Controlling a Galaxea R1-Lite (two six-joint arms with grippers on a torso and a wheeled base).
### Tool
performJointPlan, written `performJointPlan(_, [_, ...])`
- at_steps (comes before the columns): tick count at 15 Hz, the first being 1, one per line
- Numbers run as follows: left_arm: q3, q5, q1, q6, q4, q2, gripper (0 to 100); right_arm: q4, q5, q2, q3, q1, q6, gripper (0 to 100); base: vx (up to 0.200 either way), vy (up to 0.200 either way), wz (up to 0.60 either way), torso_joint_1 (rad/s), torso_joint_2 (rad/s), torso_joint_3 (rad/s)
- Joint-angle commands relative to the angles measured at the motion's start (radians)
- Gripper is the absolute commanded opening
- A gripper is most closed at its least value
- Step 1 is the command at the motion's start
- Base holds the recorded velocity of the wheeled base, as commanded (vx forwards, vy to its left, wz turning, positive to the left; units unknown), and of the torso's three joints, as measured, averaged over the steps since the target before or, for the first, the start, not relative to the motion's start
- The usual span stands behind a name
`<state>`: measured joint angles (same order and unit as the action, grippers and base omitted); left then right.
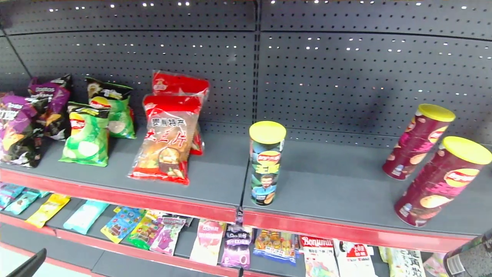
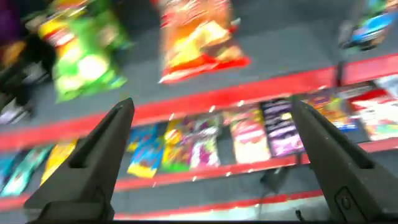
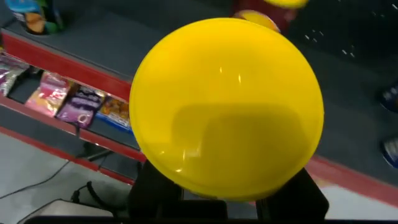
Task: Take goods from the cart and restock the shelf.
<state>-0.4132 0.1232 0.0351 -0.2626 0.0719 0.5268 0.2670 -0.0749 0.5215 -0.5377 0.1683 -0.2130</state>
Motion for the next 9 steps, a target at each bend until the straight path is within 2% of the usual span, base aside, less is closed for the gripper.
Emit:
performJointPlan(1, [0.008,0.0,0.0,0.0,0.002,-0.002,100,-0.017,0.006,0.026,-0.002,0.0,0.0,0,0.0,0.0,0.6,0.002,0.0,0.002])
performJointPlan(3, [0.025,-0.007,-0.001,0.005,0.003,-0.028,100,-0.055,0.052,0.063,-0.031,0.0,0.0,0,0.0,0.0,0.0,0.0,0.0,0.0])
performJointPlan(4, [0.04,-0.01,-0.001,0.025,0.003,-0.039,100,-0.065,0.087,0.103,-0.07,0.0,-0.002,0,0.0,0.0,0.0,0.0,0.0,0.0])
performJointPlan(5, [0.065,-0.005,-0.001,0.059,0.002,-0.074,100,-0.066,0.116,0.163,-0.12,0.002,-0.002,0,0.0,0.0,0.0,0.0,0.0,0.0])
performJointPlan(7, [0.129,-0.031,-0.004,0.068,0.009,-0.192,100,-0.066,0.196,0.293,-0.222,0.031,-0.003,0,0.0,0.0,0.0,0.0,0.0,0.0])
performJointPlan(8, [0.159,-0.036,-0.003,0.095,0.028,-0.243,100,-0.068,0.207,0.353,-0.263,0.062,-0.005,0,0.0,0.0,0.0,0.0,0.0,0.0])
performJointPlan(9, [0.174,-0.033,-0.001,0.149,0.045,-0.266,100,-0.069,0.207,0.394,-0.288,0.085,-0.003,0,0.0,0.0,0.0,0.0,0.0,0.0])
